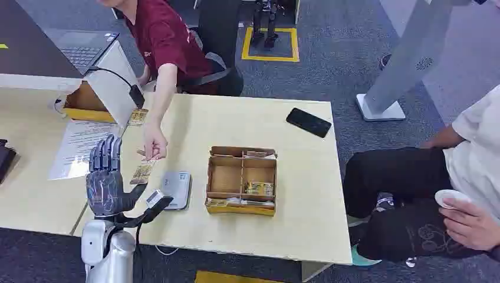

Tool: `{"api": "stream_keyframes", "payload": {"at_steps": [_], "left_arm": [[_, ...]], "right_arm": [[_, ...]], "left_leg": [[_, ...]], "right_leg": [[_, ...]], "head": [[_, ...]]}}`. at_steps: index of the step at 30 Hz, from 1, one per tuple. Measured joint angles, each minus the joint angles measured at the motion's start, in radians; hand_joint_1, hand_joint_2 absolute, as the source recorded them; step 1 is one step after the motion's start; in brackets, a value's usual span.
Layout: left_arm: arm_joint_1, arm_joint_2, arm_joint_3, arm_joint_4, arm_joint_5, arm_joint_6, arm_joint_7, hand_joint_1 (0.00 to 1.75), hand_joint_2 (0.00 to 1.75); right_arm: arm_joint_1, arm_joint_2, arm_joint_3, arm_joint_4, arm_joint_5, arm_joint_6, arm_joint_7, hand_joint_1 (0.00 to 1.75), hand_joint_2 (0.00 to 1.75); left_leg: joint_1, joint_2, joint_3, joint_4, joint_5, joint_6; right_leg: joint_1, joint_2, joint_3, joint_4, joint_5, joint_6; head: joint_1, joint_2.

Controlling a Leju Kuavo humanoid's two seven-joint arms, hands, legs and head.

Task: Pass the card to the sensor for recognition and then transmit it.

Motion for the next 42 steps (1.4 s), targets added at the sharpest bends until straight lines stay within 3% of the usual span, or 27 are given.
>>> {"api": "stream_keyframes", "payload": {"at_steps": [2,23,29,36,38,39,40,42], "left_arm": [[0.0,0.0,0.0,0.0,0.001,0.0,0.0,1.75,1.75],[0.015,0.011,-0.013,0.018,0.028,0.0,0.016,1.75,1.75],[0.014,0.015,-0.037,0.072,0.171,0.0,0.003,1.75,1.75],[0.013,0.016,-0.039,0.079,0.184,0.0,0.004,1.75,1.75],[0.005,0.023,-0.061,0.129,0.282,-0.013,0.02,1.75,1.75],[-0.003,0.043,-0.117,0.183,0.473,-0.096,0.072,1.75,1.75],[-0.006,0.075,-0.207,0.21,0.59,-0.172,0.109,1.75,1.75],[-0.009,0.09,-0.243,0.224,0.643,-0.22,0.125,1.75,1.75]], "right_arm": [[0.0,0.0,0.0,0.0,0.0,-0.001,0.0,0.0,0.0],[0.0,0.0,0.018,0.0,0.0,-0.005,-0.005,0.0,0.0],[0.0,0.0,0.019,0.0,0.0,-0.009,-0.003,0.0,0.0],[0.0,0.0,0.019,0.0,0.0,-0.009,-0.003,0.0,0.0],[0.0,0.0,0.019,0.0,0.0,-0.012,-0.003,0.0,0.0],[0.0,0.0,0.018,0.0,0.0,-0.015,0.0,0.0,0.0],[0.001,0.0,0.016,0.0,0.0,-0.016,0.002,0.0,0.0],[0.001,0.0,0.014,0.0,0.0,-0.017,0.002,0.0,0.0]], "left_leg": [[0.0,0.0,0.0,0.0,0.0,0.0],[0.0,0.0,0.0,0.0,0.0,0.0],[0.0,0.0,0.0,0.0,0.0,0.0],[0.0,0.0,0.0,0.0,0.0,0.0],[0.0,0.0,0.0,0.0,0.0,0.0],[0.0,0.0,0.0,0.0,0.001,0.0],[0.0,0.0,0.0,0.0,0.001,0.0],[0.0,0.001,0.0,0.0,0.001,0.0]], "right_leg": [[0.0,0.0,0.0,0.0,0.0,0.0],[0.0,0.0,0.0,0.0,0.0,0.0],[0.0,0.0,0.0,0.0,0.0,0.0],[0.0,0.0,0.0,0.0,0.0,0.0],[0.0,0.0,0.0,0.0,0.0,0.0],[0.0,0.0,-0.001,0.0,0.001,0.0],[0.0,0.0,-0.001,0.0,0.001,0.0],[0.0,0.001,-0.001,0.0,0.002,0.0]], "head": [[0.0,0.0],[0.0,0.0],[0.0,0.0],[0.0,0.0],[0.0,0.0],[0.0,0.0],[0.0,0.0],[0.0,0.0]]}}
